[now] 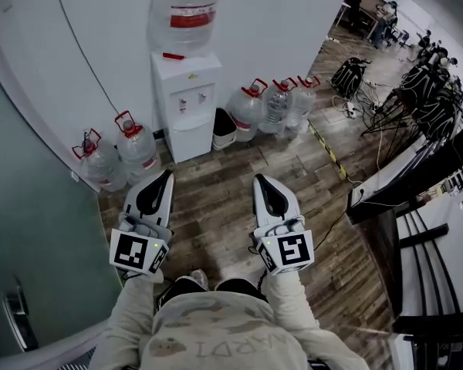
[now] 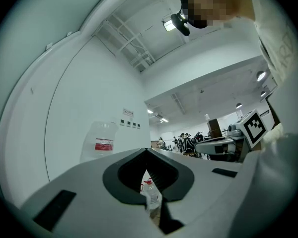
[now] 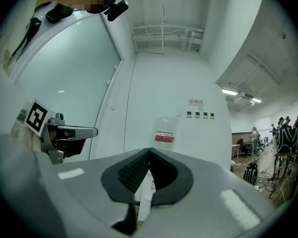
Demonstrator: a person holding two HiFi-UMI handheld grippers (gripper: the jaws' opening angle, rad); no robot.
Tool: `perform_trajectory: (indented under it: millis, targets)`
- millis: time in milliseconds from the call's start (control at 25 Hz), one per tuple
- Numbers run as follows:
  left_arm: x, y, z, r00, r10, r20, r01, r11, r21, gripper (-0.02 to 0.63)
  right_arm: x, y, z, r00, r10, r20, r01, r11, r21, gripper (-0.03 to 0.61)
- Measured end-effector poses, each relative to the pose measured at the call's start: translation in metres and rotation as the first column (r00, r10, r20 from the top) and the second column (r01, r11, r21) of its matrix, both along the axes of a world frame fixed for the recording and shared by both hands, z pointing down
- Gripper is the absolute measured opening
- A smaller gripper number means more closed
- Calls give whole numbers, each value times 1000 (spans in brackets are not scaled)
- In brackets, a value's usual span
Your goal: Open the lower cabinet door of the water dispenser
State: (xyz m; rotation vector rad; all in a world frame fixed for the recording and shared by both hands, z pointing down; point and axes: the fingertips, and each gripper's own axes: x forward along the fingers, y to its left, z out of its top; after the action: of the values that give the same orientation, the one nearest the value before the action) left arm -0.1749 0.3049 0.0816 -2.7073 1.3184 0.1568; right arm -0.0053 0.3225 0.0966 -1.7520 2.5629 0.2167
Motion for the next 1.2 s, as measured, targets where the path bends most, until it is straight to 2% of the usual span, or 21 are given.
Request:
perform_trajectory:
  millis: [680,1200]
  targets:
    - [-15,-44,13,1000,23,-5,-23,1000,-5,2,-11,-38,13,999,15,31,-15,1000,-11,9]
    - [-3,-147,10,1000,-26,-7,26,1000,2,2,-2,-152,10,998,-49,27,49,999,-2,9]
